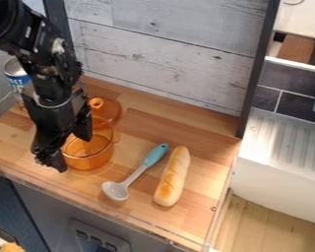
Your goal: Moved the orange plastic pot on the right upper side of the table
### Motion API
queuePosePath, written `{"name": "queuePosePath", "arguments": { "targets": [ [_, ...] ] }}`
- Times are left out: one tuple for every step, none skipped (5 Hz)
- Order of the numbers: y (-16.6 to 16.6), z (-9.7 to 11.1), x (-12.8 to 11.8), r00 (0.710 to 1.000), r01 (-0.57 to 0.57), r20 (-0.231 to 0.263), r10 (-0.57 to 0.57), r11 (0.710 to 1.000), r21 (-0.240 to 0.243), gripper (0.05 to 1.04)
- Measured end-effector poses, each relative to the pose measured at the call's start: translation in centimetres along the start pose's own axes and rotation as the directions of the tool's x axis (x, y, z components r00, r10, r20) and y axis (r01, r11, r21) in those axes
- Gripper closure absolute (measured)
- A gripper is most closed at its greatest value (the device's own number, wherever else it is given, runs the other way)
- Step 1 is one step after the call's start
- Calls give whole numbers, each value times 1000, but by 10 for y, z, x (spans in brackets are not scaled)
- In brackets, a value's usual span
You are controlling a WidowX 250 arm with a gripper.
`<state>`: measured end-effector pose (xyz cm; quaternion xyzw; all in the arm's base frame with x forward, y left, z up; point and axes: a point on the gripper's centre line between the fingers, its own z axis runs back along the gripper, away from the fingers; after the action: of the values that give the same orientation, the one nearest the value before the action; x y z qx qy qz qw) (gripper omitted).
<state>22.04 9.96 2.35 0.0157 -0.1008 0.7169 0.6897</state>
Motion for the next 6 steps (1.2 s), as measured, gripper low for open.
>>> {"name": "queuePosePath", "arguments": {
  "targets": [
    [-4,-15,2,1000,-10,10,10,999,36,83],
    [-5,-30,6,999,-17,35,15,998,68,83],
    [-5,-38,6,999,-12,36,9,996,87,83],
    [-4,-43,5,999,-1,33,-2,996,94,119],
    [-4,-45,5,999,-4,41,1,997,74,406],
    [-4,-45,5,999,-19,42,16,998,64,721]
  ]
}}
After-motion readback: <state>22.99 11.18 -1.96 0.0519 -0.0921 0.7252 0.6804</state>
